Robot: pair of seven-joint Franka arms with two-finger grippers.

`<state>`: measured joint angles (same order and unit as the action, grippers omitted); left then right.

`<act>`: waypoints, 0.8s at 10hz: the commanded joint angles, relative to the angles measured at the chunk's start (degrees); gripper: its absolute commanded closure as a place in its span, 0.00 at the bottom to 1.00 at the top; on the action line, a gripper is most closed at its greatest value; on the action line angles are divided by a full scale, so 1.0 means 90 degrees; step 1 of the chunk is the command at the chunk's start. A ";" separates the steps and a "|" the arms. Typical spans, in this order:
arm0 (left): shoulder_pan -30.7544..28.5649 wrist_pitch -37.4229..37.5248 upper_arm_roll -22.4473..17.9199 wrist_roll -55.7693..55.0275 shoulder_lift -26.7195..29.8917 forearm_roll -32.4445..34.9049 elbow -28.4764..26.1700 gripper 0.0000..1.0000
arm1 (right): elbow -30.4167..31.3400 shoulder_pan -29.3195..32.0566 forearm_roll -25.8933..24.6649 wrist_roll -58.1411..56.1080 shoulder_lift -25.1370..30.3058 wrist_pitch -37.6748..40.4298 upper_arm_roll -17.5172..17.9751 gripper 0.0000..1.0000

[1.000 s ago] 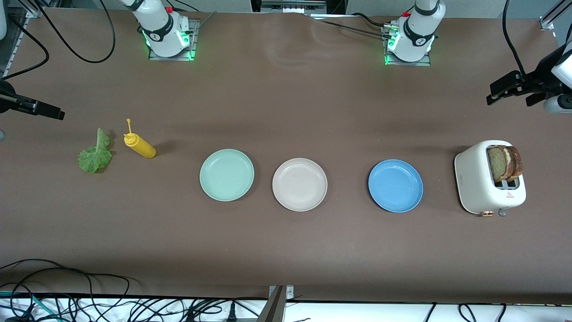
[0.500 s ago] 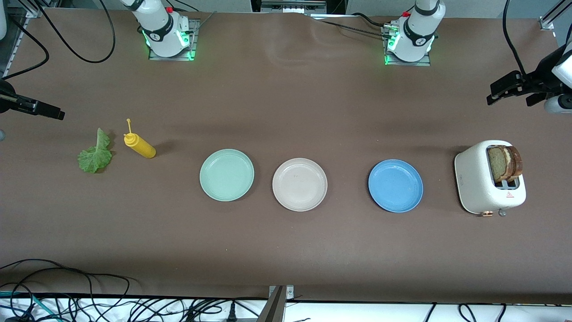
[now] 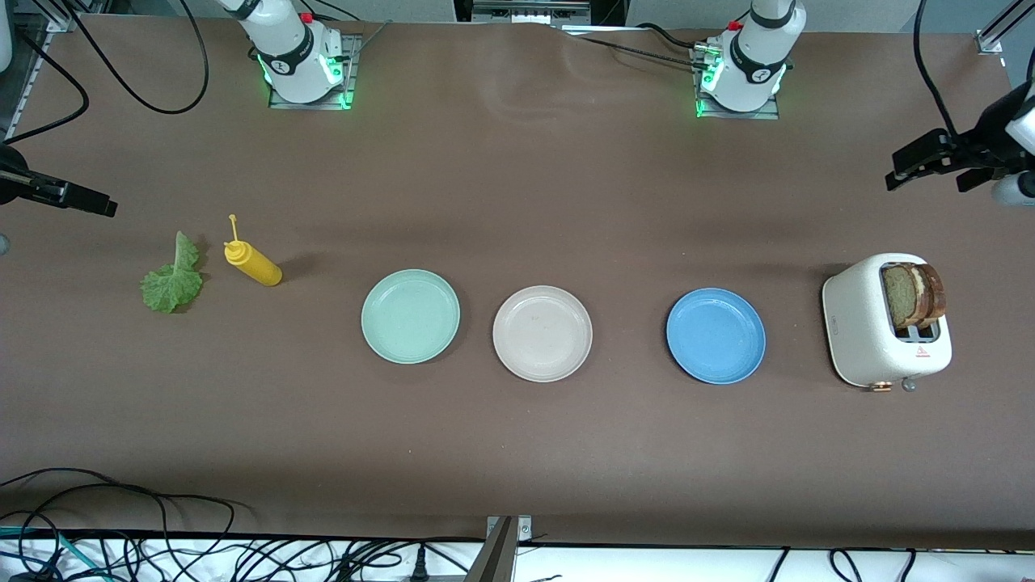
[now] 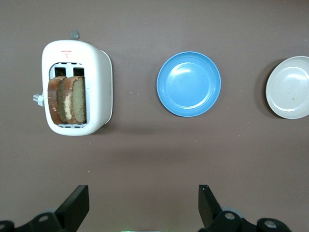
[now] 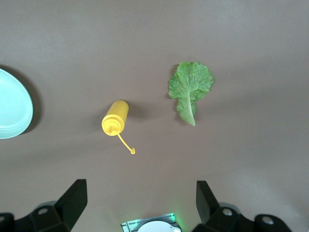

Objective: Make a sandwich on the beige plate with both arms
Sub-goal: 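Move the left gripper down to the bread slice in the toaster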

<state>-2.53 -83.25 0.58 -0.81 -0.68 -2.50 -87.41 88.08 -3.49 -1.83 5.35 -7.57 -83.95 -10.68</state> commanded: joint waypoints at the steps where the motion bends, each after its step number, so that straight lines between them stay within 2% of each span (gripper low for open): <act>1: -0.0313 -0.0086 0.0033 0.0032 -0.0041 -0.0084 -0.0063 0.00 | -0.0002 0.0055 0.0125 -0.0116 0.0080 0.0002 0.0015 0.00; 3: -0.0364 -0.0106 0.0033 0.0032 -0.0148 -0.0074 -0.0033 0.00 | -0.0002 0.0055 0.0135 -0.0116 0.0080 0.0002 0.0015 0.00; 8: -0.1142 -0.0164 0.0033 0.0090 -0.1261 -0.0084 0.0142 0.00 | -0.0002 0.0055 0.0125 -0.0116 0.0080 0.0002 0.0015 0.00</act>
<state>-9.97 -84.65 0.37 -0.77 -9.25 -2.50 -88.22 88.07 -3.45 -1.81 5.34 -7.58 -83.95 -10.68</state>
